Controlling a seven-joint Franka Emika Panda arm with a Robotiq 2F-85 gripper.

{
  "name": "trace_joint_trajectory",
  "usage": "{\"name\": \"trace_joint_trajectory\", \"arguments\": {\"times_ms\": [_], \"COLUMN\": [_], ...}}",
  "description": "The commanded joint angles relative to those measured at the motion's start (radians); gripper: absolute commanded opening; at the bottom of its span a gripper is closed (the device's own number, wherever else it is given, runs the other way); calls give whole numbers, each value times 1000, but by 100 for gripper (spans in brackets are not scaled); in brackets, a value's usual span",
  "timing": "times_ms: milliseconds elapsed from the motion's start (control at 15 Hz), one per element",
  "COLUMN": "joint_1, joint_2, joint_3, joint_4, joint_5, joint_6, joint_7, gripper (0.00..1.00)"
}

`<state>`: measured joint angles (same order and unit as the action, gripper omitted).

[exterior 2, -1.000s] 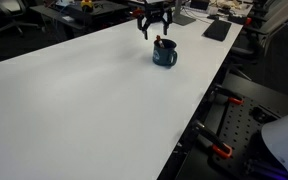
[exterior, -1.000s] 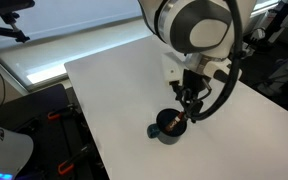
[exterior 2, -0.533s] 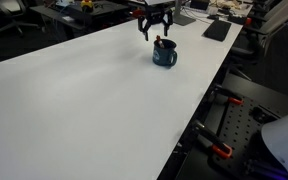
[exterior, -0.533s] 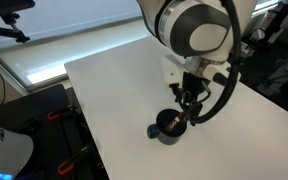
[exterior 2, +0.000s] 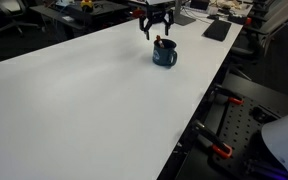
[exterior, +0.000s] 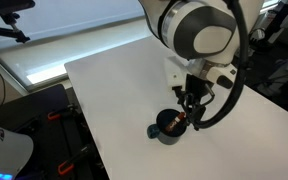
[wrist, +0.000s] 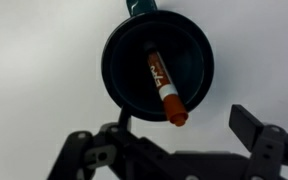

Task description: Remove the marker from the cup

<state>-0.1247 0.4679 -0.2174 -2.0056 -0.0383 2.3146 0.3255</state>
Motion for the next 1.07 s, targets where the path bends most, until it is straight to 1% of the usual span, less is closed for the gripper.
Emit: {"name": "trace_joint_trajectory", "arguments": {"times_ms": [0,67,400,600,733,933,1000], "joint_1": [1,3,2,3,4,4,4], "joint_2": [0,0,4,5,5,5,2], "joint_3": [-1,-2,-1,-1,0,0,0], "joint_4": [1,0,-1,1,3,4,1], "joint_5": [3,1,2,1,2,1,-1], "joint_6": [-3,-5,-5,-6,-9,-13,-15], "joint_7": [-1,3,0,-1,-1,-3,-7], "gripper": [75,74,34,12,1,0,26]}}
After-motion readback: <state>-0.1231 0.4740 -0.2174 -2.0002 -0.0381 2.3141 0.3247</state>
